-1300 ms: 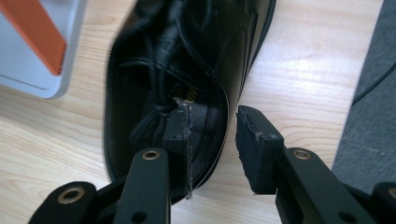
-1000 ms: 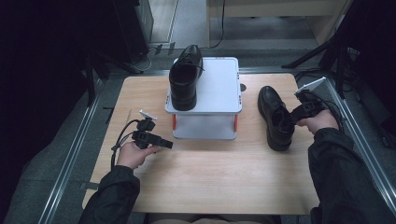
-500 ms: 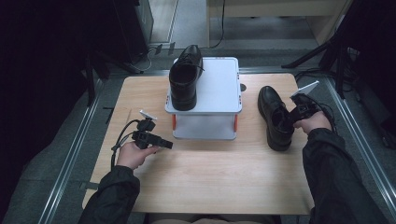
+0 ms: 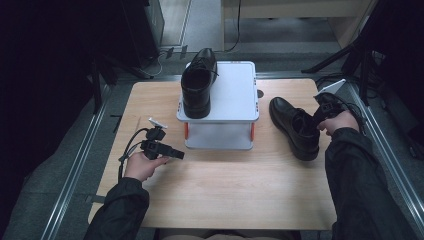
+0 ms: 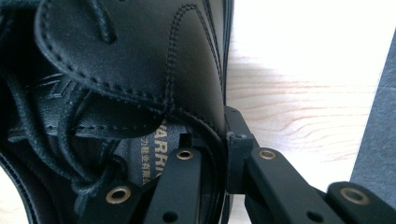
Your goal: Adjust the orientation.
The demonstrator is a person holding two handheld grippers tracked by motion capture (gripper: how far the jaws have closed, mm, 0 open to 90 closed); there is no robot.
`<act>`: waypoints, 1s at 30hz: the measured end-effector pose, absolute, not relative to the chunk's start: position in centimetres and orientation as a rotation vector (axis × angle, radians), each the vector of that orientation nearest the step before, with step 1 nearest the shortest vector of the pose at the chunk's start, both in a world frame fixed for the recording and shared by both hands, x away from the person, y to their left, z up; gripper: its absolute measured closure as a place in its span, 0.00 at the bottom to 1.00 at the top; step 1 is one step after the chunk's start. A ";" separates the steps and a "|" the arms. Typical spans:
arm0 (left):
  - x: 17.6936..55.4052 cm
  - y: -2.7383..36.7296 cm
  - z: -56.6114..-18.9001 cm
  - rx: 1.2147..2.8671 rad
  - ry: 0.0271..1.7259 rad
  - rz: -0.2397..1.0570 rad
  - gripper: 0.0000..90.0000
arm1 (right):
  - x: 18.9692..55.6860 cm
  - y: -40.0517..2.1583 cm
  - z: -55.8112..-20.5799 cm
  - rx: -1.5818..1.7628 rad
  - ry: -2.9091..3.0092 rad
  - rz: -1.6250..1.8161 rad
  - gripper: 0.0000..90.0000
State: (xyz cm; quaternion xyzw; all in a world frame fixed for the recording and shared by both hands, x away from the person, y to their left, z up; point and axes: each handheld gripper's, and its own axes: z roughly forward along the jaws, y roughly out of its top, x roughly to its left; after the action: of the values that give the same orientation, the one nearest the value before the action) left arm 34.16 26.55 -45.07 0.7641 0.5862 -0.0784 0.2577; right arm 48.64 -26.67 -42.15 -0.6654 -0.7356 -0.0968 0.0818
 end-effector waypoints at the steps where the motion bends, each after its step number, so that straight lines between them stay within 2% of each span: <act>1: 34.2 26.5 -45.1 2.072 1.590 -0.213 0.51 | 48.7 -26.7 -42.0 -1.986 -2.191 -0.287 0.96; 10: 34.2 26.4 -45.1 2.077 1.583 -0.219 0.51 | 48.8 -26.4 -38.3 -2.010 -2.216 -0.339 0.97; 30: 34.3 26.6 -45.2 2.079 1.571 -0.244 0.51 | 50.0 -21.9 -25.0 -2.040 -2.326 -0.468 0.96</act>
State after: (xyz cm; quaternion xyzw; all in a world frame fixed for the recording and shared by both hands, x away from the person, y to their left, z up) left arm 34.35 26.58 -45.18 0.7673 0.5796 -0.0900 0.2592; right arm 50.02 -21.91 -24.98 -0.6519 -0.7434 -0.1495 0.0065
